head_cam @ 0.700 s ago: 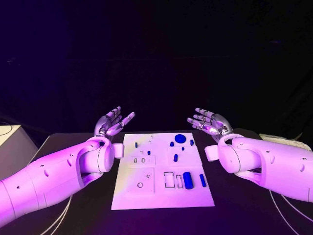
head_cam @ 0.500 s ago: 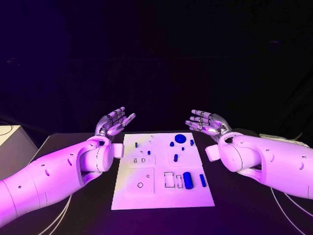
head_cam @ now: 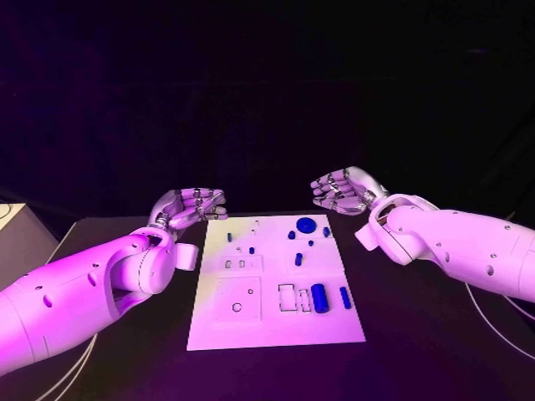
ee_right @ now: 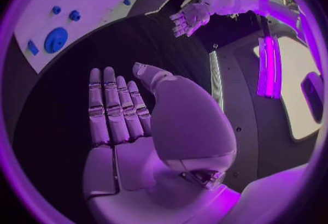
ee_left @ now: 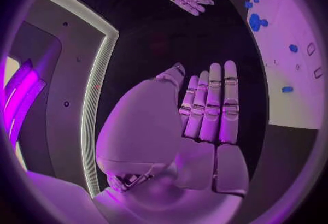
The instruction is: Assemble the parts on the task board
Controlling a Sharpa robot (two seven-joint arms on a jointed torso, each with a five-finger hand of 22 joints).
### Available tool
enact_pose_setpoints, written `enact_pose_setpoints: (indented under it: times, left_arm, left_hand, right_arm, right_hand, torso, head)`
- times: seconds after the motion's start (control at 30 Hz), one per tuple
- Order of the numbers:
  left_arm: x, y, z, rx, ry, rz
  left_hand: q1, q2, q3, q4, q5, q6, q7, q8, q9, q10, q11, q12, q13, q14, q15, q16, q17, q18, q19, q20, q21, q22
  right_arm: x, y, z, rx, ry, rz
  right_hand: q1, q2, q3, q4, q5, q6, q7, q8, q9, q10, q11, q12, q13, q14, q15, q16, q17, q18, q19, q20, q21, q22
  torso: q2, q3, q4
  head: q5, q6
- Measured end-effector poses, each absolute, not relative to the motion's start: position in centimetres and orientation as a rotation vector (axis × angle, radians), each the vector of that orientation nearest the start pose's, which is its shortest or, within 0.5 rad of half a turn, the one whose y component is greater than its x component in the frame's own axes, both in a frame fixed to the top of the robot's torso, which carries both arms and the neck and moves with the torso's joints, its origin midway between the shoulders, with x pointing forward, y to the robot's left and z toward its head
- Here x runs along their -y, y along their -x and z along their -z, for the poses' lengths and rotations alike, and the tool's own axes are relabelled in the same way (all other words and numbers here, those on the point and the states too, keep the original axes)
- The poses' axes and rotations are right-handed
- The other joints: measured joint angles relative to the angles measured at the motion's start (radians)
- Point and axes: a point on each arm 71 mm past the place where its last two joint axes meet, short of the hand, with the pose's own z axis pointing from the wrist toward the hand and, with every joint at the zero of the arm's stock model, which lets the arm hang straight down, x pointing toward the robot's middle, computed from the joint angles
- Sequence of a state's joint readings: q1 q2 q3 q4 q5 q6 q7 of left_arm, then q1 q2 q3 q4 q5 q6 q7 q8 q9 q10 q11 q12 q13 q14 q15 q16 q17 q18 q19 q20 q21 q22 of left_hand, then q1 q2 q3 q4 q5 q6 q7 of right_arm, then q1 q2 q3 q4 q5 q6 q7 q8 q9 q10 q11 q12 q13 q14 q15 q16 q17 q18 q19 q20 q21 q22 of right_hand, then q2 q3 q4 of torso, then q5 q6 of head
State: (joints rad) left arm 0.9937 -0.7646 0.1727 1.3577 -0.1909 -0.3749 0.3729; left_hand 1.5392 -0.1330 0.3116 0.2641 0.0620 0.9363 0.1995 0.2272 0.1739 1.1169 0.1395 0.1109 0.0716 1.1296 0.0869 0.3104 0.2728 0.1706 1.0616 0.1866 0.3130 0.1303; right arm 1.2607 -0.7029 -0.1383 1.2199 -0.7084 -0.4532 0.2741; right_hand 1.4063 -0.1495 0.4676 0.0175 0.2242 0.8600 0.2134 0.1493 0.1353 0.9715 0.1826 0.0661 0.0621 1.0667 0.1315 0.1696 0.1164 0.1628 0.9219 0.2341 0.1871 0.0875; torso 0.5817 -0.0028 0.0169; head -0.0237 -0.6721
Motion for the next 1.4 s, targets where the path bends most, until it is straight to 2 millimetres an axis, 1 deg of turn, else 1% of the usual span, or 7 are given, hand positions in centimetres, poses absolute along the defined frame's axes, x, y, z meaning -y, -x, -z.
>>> enact_pose_setpoints:
  times: [0.23, 0.43, 0.6, 0.67, 0.7, 1.03, 1.4]
  left_arm:
    - [-22.7, -49.7, 19.8, -1.341, 1.074, 1.454]
    - [-22.6, -48.8, 18.1, -1.34, 1.043, 1.494]
    - [-22.5, -48.0, 17.0, -1.34, 1.022, 1.521]
    - [-22.5, -47.8, 16.6, -1.339, 1.016, 1.53]
    - [-22.5, -47.7, 16.5, -1.34, 1.012, 1.534]
    - [-22.4, -46.9, 15.6, -1.344, 0.997, 1.552]
    - [-22.4, -46.7, 15.3, -1.343, 0.99, 1.561]
  left_hand:
    - [-0.024, -0.033, 0.075, -0.024, 0.0, 0.043, -0.023, 0.014, 0.033, 0.112, -0.03, -0.011, 0.013, 0.052, -0.044, 0.2, 0.204, 0.0, 0.053, -0.051, 0.156, 0.091]
    - [-0.036, -0.045, 0.096, -0.033, 0.0, 0.038, -0.017, 0.008, 0.04, 0.111, -0.026, -0.027, 0.015, 0.019, -0.039, 0.251, 0.263, 0.0, 0.023, -0.049, 0.201, 0.124]
    - [-0.045, -0.054, 0.113, -0.038, 0.0, 0.032, -0.016, 0.007, 0.047, 0.107, -0.027, -0.033, 0.015, 0.017, -0.04, 0.293, 0.298, 0.0, 0.015, -0.049, 0.243, 0.151]
    - [-0.052, -0.057, 0.118, -0.043, 0.0, 0.03, -0.017, 0.002, 0.05, 0.102, -0.025, -0.033, 0.016, 0.017, -0.04, 0.314, 0.315, 0.0, 0.012, -0.052, 0.263, 0.164]
    - [-0.055, -0.054, 0.124, -0.044, 0.0, 0.027, -0.014, 0.002, 0.052, 0.102, -0.025, -0.033, 0.017, 0.017, -0.04, 0.325, 0.323, 0.0, 0.01, -0.05, 0.273, 0.171]
    - [-0.065, -0.063, 0.134, -0.049, 0.0, 0.02, -0.014, 0.002, 0.058, 0.095, -0.025, -0.038, 0.018, 0.017, -0.04, 0.363, 0.352, -0.001, -0.001, -0.051, 0.308, 0.197]
    - [-0.07, -0.061, 0.134, -0.049, 0.0, 0.02, -0.014, -0.001, 0.059, 0.095, -0.025, -0.038, 0.018, 0.017, -0.04, 0.369, 0.358, -0.001, -0.008, -0.051, 0.32, 0.203]
  right_arm:
    - [21.5, -54.8, 17.4, -1.526, -0.15, -0.877]
    - [20.4, -55.2, 16.3, -1.554, 0.017, -0.769]
    - [19.6, -55.6, 15.8, -1.578, 0.129, -0.659]
    - [19.3, -55.8, 15.8, -1.584, 0.162, -0.622]
    - [19.2, -55.8, 15.9, -1.587, 0.179, -0.601]
    - [18.6, -56.2, 16.4, -1.625, 0.276, -0.475]
    - [18.6, -56.2, 17.0, -1.674, 0.327, -0.392]
  right_hand:
    - [-0.006, -0.014, 0.003, -0.026, 0.0, 0.103, -0.011, 0.017, 0.009, 0.128, -0.044, 0.0, 0.001, 0.222, -0.07, 0.098, 0.073, 0.0, 0.182, -0.081, 0.141, 0.07]
    - [-0.034, -0.042, 0.028, -0.035, 0.0, 0.148, -0.042, 0.017, 0.023, 0.183, -0.079, 0.0, 0.004, 0.349, -0.116, 0.395, 0.285, 0.0, 0.317, -0.13, 0.346, 0.217]
    - [-0.059, -0.068, 0.066, -0.024, 0.0, 0.16, -0.055, 0.017, 0.048, 0.197, -0.092, 0.0, 0.01, 0.396, -0.131, 0.757, 0.614, -0.004, 0.419, -0.145, 0.612, 0.497]
    - [-0.085, -0.093, 0.099, -0.011, 0.0, 0.167, -0.062, 0.017, 0.082, 0.218, -0.1, 0.0, 0.023, 0.4, -0.135, 1.062, 0.925, -0.056, 0.505, -0.15, 0.889, 0.818]
    - [-0.087, -0.096, 0.104, -0.008, 0.0, 0.165, -0.064, 0.017, 0.088, 0.223, -0.101, 0.0, 0.026, 0.4, -0.135, 1.128, 0.98, -0.058, 0.52, -0.151, 0.95, 0.886]
    - [-0.097, -0.115, 0.098, 0.002, 0.0, 0.151, -0.067, 0.017, 0.108, 0.174, -0.093, 0.0, 0.027, 0.4, -0.135, 1.188, 1.033, -0.058, 0.525, -0.15, 1.002, 0.951]
    - [-0.101, -0.119, 0.058, 0.011, -0.004, 0.144, -0.068, 0.017, 0.118, 0.14, -0.09, 0.0, 0.027, 0.4, -0.135, 1.194, 1.033, -0.057, 0.515, -0.14, 0.992, 0.927]
  torso:
    - [0.028, -0.0064, 0.0184]
    - [0.055, -0.0145, 0.036]
    - [0.076, -0.0225, 0.0493]
    - [0.084, -0.0257, 0.0546]
    - [0.088, -0.0268, 0.057]
    - [0.116, -0.0355, 0.0786]
    - [0.132, -0.0393, 0.0887]
  head:
    - [-0.027, 0.009]
    - [-0.044, 0.018]
    - [-0.059, 0.019]
    - [-0.065, 0.02]
    - [-0.068, 0.02]
    - [-0.098, 0.019]
    - [-0.108, 0.018]
